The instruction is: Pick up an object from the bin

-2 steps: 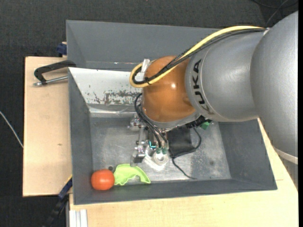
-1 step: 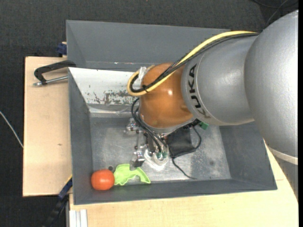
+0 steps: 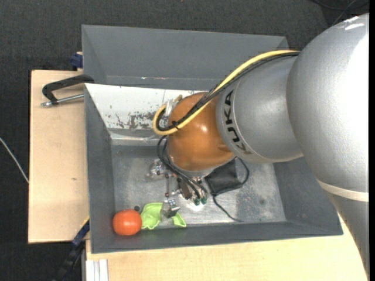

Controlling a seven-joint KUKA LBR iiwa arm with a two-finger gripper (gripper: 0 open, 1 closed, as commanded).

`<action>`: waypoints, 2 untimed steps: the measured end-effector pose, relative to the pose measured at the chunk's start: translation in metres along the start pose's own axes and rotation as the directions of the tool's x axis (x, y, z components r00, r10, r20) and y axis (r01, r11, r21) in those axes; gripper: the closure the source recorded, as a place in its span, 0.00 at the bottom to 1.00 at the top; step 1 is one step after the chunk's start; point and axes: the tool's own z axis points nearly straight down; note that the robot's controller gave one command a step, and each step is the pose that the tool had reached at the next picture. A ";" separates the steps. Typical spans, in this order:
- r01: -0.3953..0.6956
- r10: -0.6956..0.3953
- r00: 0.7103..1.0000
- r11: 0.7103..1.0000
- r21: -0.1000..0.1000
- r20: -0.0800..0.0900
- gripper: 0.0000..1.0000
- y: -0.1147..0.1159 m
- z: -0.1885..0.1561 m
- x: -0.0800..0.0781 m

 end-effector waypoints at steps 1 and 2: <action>-0.020 0.020 1.000 1.000 0.001 0.001 0.00 0.001 0.004 -0.001; -0.044 0.044 0.999 0.999 -0.001 0.000 0.00 -0.015 -0.017 0.010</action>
Offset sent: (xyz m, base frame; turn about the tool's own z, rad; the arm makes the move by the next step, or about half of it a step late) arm -0.0085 -0.0344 0.0369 0.0399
